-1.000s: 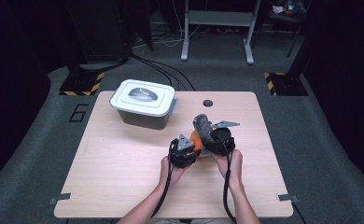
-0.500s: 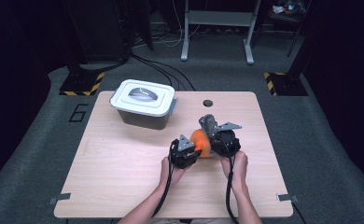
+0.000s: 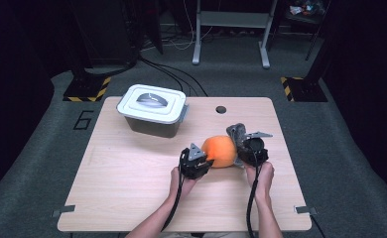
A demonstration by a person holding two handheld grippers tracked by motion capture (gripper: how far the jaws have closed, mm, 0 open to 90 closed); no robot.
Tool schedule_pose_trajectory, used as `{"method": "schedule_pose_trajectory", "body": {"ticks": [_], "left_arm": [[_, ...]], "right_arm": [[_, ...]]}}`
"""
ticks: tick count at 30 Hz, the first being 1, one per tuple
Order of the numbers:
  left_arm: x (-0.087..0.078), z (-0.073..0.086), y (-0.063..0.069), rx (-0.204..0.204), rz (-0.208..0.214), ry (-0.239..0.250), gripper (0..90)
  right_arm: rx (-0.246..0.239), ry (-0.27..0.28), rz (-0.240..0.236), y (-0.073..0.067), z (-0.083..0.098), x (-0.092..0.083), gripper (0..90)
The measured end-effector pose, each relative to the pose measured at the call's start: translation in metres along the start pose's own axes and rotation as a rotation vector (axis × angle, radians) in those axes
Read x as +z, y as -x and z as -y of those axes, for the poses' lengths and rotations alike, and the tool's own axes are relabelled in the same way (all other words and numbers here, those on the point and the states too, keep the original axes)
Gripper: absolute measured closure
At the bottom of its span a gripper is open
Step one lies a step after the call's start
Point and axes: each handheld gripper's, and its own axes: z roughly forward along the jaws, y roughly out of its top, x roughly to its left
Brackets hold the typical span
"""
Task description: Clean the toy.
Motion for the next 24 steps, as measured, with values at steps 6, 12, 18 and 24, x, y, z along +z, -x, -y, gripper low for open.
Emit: {"method": "schedule_pose_trajectory", "body": {"ticks": [6,12,18,24], "left_arm": [[0.000,0.001,0.000,-0.002,-0.002,0.002,72.6],[0.000,0.001,-0.001,-0.008,-0.004,0.001,72.6],[-0.001,0.002,-0.003,-0.019,-0.005,0.004,72.5],[-0.001,0.002,-0.006,-0.019,-0.005,0.005,72.4]], "right_arm": [[0.038,-0.046,0.012,0.011,0.007,0.015,73.5],[0.044,-0.124,0.013,0.017,0.014,0.036,73.5],[0.059,-0.123,-0.002,0.019,0.015,0.035,73.1],[0.044,-0.025,-0.015,0.012,0.007,0.000,73.1]]}}
